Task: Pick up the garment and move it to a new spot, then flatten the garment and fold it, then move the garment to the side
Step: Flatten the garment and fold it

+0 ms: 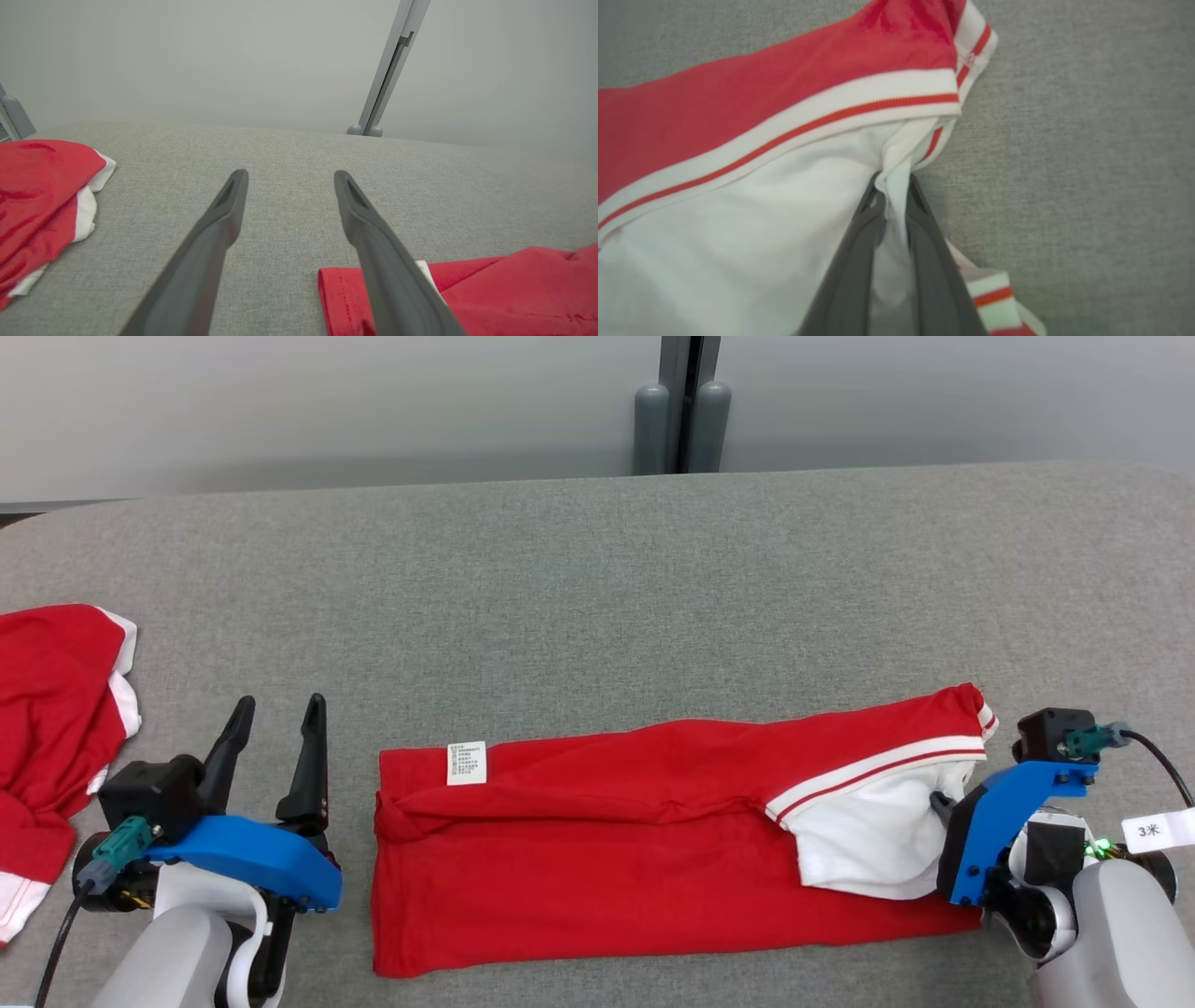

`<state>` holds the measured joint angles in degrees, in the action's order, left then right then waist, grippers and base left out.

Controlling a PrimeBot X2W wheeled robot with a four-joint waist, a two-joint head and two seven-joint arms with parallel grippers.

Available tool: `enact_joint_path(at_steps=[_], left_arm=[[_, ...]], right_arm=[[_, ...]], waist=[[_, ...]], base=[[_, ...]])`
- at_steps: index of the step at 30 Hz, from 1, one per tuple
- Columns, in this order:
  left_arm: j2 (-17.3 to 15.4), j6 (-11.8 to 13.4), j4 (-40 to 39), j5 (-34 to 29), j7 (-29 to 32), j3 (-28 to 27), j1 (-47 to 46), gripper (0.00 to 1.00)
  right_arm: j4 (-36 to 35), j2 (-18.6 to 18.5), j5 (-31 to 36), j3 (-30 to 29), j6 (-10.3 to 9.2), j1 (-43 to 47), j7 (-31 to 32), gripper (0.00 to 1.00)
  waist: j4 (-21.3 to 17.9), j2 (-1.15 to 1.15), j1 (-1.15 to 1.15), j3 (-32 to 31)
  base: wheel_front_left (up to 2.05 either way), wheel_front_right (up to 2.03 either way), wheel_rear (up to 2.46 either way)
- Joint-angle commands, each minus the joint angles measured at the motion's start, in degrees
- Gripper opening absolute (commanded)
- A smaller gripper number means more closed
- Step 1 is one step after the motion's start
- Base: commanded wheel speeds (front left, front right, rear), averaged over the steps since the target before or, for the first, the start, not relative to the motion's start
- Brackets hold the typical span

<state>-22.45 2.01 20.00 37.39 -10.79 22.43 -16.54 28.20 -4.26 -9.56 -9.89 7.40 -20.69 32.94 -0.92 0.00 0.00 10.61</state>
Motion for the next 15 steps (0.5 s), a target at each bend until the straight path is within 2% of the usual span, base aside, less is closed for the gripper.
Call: enact_joint_path(at_steps=[1,7,15], left_arm=[[-0.3,0.2,-0.2,0.2,-0.4,-0.4,0.5,1.00],[-1.0,1.0,-1.6,0.5,-0.4,-0.8,1.7,1.00],[-1.5,1.9,-3.4,0.8,-0.1,-0.6,3.0,1.00]], right_arm=[[0.0,-0.1,-0.5,0.5,0.17,1.1,0.3,0.00],[-6.8,-4.8,-1.4,-1.0,0.10,1.4,1.1,0.00],[-14.0,-10.4,1.6,-9.2,0.11,3.4,4.7,0.00]], waist=[[-0.2,0.00,0.00,-0.2],[-1.1,0.00,0.00,-1.0],[-1.6,0.00,0.00,-1.4]], base=[[0.00,0.00,0.00],[0.00,0.00,0.00],[0.00,0.00,0.00]])
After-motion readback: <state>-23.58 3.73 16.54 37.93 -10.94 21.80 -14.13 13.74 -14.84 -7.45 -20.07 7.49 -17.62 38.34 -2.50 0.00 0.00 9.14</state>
